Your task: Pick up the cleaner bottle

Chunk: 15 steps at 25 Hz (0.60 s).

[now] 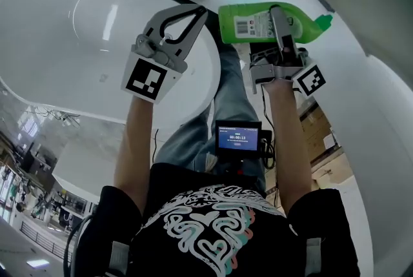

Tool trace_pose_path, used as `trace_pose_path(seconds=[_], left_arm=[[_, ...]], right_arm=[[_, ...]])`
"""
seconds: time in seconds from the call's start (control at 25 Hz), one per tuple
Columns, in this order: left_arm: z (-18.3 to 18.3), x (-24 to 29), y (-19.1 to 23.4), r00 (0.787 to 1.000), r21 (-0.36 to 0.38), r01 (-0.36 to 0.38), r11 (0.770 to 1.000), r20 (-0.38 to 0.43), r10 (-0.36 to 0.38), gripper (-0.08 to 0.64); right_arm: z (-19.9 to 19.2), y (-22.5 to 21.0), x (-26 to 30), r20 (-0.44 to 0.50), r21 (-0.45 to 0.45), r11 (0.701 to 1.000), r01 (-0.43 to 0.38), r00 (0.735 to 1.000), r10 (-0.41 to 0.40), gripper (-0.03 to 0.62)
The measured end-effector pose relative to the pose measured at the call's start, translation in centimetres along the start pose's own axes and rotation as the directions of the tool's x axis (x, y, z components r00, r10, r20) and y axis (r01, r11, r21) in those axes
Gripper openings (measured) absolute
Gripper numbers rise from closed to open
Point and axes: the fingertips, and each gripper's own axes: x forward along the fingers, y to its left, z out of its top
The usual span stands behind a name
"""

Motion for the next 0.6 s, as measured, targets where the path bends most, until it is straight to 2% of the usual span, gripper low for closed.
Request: trace_pose_path(seconds=[0.28, 0.6], left_arm=[[2.0, 0.6, 1.4, 0.999, -0.024, -0.042, 0.999, 0.023, 0.043, 0.021], [3.1, -1.0, 0.2, 0.999, 0.003, -0.032, 0.999, 0.016, 0.032, 0.021]], right_arm=[[0.6, 1.3, 1.3, -0.041, 0.012, 1.000, -0.025, 0.999, 0.026, 0.202], [-1.5, 2.5, -0.4, -0.102, 0.027, 1.000, -0.008, 0.995, 0.011, 0.202]])
